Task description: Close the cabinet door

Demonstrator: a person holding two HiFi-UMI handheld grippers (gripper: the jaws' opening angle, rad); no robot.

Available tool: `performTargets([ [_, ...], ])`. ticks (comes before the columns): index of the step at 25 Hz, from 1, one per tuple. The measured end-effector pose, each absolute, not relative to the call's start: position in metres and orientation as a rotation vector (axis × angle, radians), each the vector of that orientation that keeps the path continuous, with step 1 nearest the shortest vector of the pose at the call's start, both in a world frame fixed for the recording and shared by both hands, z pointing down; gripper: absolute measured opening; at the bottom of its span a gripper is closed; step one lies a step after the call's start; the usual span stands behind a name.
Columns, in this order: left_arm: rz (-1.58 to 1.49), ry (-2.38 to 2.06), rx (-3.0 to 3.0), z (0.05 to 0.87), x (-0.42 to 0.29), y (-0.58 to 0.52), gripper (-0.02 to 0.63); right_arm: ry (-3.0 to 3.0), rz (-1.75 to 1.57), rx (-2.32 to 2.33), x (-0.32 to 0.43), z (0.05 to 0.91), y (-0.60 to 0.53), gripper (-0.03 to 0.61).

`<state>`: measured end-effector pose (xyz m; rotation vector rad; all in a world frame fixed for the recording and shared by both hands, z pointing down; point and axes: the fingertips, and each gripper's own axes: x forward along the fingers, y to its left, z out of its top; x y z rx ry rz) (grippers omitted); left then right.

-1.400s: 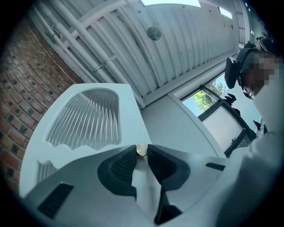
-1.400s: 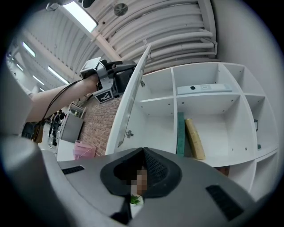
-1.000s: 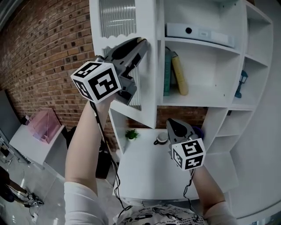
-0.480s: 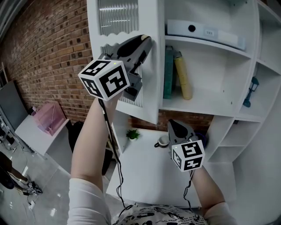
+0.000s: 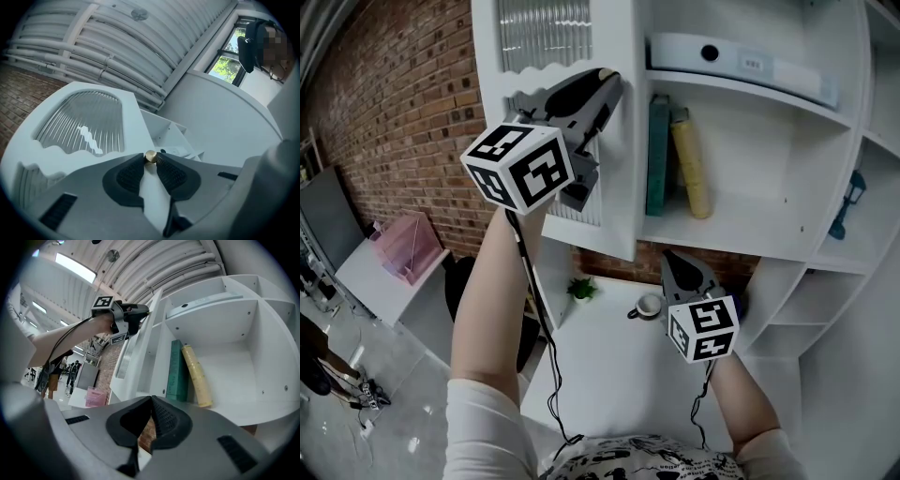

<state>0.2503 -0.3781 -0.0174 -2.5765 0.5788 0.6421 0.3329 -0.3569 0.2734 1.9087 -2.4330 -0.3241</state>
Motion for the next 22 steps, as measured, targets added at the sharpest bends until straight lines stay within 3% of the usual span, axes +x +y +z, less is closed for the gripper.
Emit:
performTargets([
  [22,0.55,0.755,-2.476,-0.018,0.283,-0.424,0.097,-2.476,-0.307,1.874,0.371,0.278,-0.383,0.015],
])
